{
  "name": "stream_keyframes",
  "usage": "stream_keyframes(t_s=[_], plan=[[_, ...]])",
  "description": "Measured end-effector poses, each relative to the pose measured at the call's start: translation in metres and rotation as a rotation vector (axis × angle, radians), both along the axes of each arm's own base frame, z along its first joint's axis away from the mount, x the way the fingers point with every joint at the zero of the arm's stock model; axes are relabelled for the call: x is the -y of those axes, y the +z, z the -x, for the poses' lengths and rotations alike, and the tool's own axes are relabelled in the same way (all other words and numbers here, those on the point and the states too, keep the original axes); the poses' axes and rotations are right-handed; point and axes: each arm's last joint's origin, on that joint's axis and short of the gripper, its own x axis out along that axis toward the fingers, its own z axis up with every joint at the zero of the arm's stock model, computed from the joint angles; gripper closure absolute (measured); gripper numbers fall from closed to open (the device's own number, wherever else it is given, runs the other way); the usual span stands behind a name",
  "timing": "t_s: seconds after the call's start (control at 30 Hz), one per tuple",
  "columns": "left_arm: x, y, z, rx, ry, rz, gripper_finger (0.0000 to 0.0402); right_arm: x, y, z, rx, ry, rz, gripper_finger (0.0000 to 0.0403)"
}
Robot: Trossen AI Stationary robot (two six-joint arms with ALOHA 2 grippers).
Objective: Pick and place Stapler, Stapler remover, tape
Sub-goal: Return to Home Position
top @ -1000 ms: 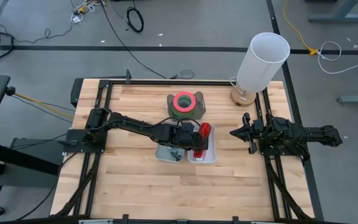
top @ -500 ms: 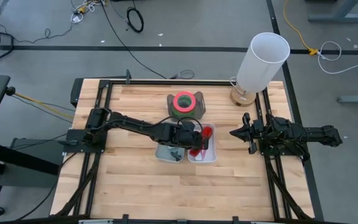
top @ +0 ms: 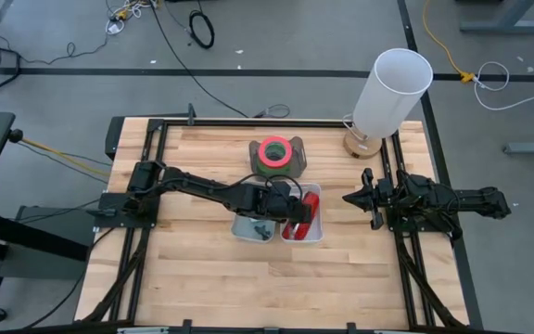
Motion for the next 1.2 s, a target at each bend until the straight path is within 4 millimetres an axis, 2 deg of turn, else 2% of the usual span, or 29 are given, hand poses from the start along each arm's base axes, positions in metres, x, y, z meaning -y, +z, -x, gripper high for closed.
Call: stream_keyframes(t_s=[0.47, 0.7, 0.87, 1.0, 1.2], plan=[[-0.002, 0.010, -0.006, 0.085, -0.032, -0.051, 0.0123, 0.000, 0.000, 0.000, 0.000, -0.001, 0.000, 0.0399], [-0.005, 0.034, -0.005, 0.090, -0.118, -0.147, 0.0124, 0.000, 0.000, 0.000, 0.001, -0.003, 0.000, 0.0399], [-0.009, 0.054, 0.004, 0.018, -0.193, -0.283, 0.0128, 0.000, 0.000, 0.000, 0.000, -0.003, 0.000, 0.0399], [-0.015, 0.067, 0.011, -0.008, -0.275, -0.388, 0.0149, 0.000, 0.000, 0.000, -0.001, -0.006, 0.000, 0.0399], [-0.032, 0.096, 0.026, -0.025, -0.418, -0.566, 0.0208, 0.000, 0.000, 0.000, -0.001, -0.007, 0.000, 0.0399]])
